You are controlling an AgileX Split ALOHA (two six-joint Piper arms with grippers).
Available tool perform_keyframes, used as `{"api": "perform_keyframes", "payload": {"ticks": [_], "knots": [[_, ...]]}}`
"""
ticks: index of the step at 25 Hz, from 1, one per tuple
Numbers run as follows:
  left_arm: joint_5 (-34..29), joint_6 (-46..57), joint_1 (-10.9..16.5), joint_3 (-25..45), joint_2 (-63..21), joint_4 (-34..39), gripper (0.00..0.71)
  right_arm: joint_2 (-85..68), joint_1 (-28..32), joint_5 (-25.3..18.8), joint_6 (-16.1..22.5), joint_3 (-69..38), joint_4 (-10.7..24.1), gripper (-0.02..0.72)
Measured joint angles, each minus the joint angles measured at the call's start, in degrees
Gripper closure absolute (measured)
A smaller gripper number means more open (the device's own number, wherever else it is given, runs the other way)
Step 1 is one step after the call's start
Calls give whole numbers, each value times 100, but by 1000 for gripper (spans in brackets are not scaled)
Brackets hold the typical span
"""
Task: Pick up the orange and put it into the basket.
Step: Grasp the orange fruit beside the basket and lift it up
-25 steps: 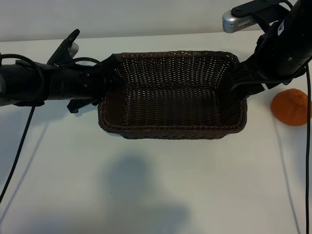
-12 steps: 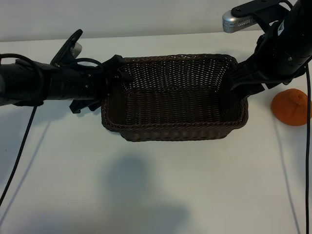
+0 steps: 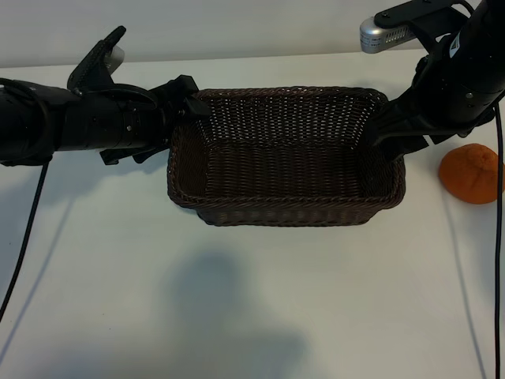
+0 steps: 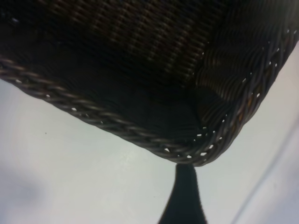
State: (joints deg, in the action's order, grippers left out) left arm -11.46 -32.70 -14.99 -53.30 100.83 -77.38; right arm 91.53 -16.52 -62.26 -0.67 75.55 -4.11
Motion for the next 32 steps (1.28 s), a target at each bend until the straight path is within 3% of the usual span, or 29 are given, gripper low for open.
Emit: {"api": "perform_keyframes", "payload": {"ticks": [7, 23, 32], "knots": [[-95, 176, 0, 0, -94, 304, 78, 0, 0, -6, 0, 0, 0, 144], [-633, 2776, 0, -6, -407, 3489, 102, 0, 0, -22, 0, 0, 0, 144], [-812, 3270, 0, -34, -841, 4090, 112, 0, 0, -27, 0, 0, 0, 144]]}}
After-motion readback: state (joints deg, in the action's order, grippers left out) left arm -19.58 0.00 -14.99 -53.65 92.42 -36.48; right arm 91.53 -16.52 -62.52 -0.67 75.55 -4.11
